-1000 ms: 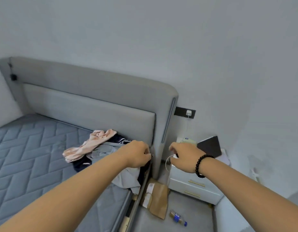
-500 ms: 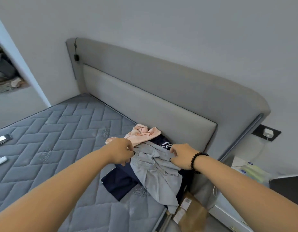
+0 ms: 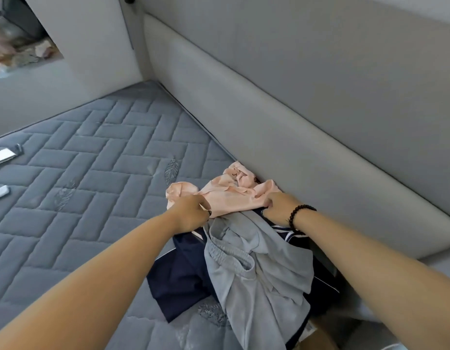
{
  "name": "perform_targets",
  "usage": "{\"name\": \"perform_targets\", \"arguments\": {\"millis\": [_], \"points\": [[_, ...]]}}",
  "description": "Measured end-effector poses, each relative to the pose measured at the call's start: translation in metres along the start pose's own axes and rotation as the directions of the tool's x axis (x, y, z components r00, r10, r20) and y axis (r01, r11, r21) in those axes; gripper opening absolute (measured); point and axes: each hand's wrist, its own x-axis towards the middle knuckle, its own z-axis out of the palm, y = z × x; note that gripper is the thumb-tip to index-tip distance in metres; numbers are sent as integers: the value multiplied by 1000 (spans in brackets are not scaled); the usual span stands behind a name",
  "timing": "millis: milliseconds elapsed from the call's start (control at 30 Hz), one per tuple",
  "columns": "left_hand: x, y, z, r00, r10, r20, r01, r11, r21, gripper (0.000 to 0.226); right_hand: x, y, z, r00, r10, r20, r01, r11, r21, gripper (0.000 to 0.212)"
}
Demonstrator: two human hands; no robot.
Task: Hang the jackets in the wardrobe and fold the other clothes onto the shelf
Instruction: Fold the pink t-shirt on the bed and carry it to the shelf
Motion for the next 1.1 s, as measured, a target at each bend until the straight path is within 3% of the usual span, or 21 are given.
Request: {"name": "perform_targets", "arguments": {"millis": [233,433,533,667,733,833,967,1100], "points": [[101,-38,80,997,-76,1,75,987,141,70,74,47,42,997,63,47,-69,989,134,31],[156,-42,126,999,-42,-14,44,982,183,82,97,76,70,996,55,67,-67,980,187,38],[174,-36,140,999,-26,-24,30,983,181,74,101,89,78,996,48,81,-64,978,197,39],[177,-28,139,964,15,-265,73,946,317,28,97,99,76,994,56,93,-74,975,210,38],[169,-22,130,957,36,-288,57,949,310,12,91,100,71,994,51,93,-71,973,221,37],[148,-4,111,951,37,-308,20,983,180,17,79,94,55,996,34,87,-54,969,243,37],[111,32,82,906,141,-398,-120,990,77,20,59,77,25,997,4,75,-24,962,271,34],[66,76,50,901,119,-417,-176,979,-101,28,30,48,-2,996,-67,50,52,962,268,37]]}}
